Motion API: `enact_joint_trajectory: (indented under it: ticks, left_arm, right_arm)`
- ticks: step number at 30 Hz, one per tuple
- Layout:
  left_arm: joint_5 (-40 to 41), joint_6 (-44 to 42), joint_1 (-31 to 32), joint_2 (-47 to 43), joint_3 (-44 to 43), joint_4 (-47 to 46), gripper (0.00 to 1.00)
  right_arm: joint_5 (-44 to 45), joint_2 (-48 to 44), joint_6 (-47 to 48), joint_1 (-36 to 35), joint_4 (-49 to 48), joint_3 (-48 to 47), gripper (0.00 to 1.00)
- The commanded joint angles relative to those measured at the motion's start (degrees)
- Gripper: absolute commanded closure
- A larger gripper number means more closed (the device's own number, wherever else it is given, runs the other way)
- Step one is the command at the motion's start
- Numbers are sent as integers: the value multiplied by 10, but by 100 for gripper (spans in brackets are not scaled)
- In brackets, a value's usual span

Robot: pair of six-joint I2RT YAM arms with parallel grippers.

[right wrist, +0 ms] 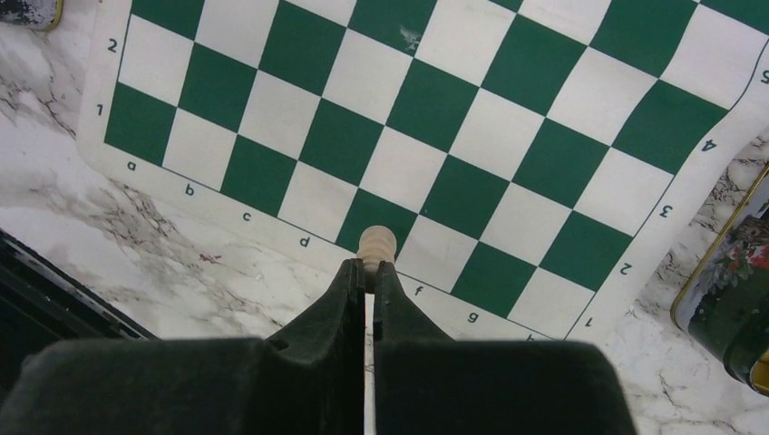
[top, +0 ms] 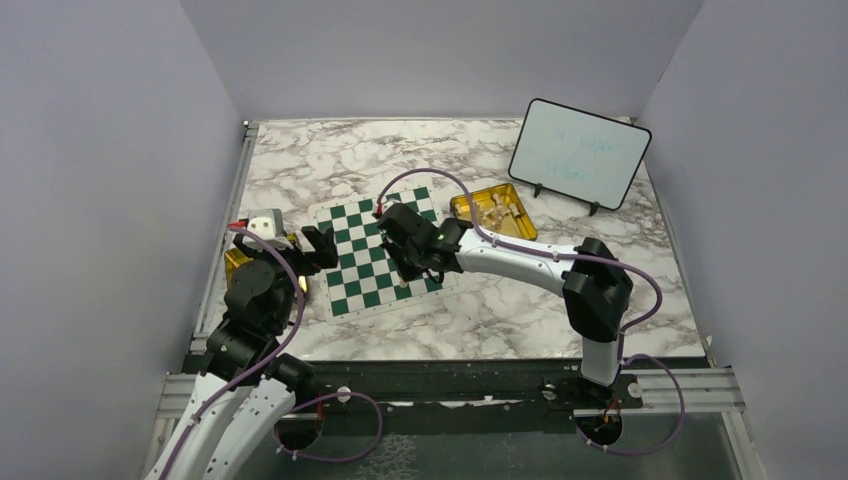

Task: Set up the chess pieces on the board
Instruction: Place the chess piece on the chessboard.

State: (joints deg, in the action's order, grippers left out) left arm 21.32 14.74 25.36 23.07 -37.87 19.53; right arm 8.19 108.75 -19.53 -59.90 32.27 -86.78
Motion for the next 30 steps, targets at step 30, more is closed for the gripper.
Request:
enact_joint_trajectory:
  ticks: [30]
  left_arm:
    - [33,6,1,-11,-19,11,1]
  right_arm:
    - [30,47,-5,-21,-37,21,98]
